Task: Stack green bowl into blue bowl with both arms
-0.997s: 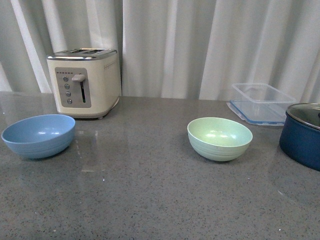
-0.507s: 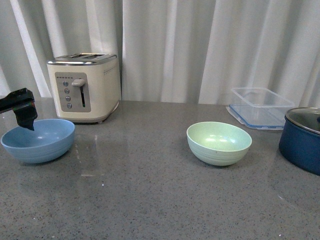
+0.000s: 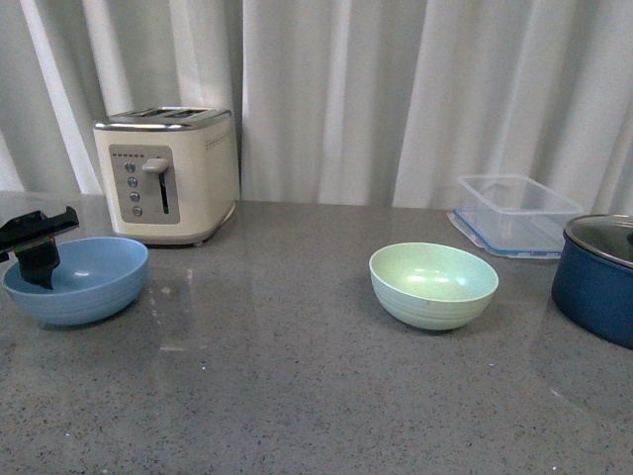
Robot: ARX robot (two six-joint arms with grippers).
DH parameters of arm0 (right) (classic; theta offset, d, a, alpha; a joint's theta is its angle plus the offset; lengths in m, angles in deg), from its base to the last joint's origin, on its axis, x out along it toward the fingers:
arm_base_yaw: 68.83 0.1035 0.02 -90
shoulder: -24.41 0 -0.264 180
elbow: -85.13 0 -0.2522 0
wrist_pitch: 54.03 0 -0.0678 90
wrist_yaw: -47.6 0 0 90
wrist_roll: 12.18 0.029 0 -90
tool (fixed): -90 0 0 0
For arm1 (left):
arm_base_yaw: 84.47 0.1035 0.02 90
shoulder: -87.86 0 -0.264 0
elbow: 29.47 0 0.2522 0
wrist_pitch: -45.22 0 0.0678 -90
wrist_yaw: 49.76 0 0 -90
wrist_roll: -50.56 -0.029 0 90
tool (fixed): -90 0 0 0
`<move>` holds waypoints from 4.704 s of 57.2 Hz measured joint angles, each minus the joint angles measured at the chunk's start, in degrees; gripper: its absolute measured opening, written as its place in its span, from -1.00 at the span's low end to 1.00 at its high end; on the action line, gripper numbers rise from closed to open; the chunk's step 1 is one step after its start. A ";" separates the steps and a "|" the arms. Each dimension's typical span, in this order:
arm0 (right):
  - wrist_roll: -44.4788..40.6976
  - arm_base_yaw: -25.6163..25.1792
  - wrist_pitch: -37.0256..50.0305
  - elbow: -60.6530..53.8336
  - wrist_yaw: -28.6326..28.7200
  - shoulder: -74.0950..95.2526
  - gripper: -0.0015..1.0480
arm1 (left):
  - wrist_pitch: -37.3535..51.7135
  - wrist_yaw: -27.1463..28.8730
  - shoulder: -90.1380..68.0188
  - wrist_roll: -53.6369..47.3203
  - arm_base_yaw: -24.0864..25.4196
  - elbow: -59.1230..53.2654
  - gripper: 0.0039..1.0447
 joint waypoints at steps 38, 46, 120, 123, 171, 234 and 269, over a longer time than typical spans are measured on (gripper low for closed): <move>0.00 0.00 -0.02 0.00 0.00 0.00 0.81 | -1.33 -2.12 5.60 -1.20 -2.19 -0.42 -0.94; 0.00 0.00 0.00 0.00 0.00 0.00 0.81 | -1.31 -3.02 8.98 -1.81 -4.13 -0.42 -0.94; 0.00 0.00 0.00 0.00 0.00 0.00 0.81 | -2.05 -0.55 -4.55 -3.63 -20.85 6.38 -0.17; 0.00 0.00 0.00 0.00 0.00 0.00 0.81 | -1.66 -1.22 -4.09 -3.69 -20.96 6.36 0.04; 0.00 0.00 -0.02 0.00 0.00 0.00 0.81 | 43.43 4.55 38.62 -21.38 -16.06 -38.16 0.25; -0.02 0.00 -0.02 0.00 0.00 0.00 0.81 | 44.28 -3.26 70.82 -22.56 -7.87 -73.05 -0.93; 0.00 0.00 -0.02 0.00 0.00 0.00 0.81 | 31.52 -3.34 88.24 -22.58 -7.87 -76.13 -0.93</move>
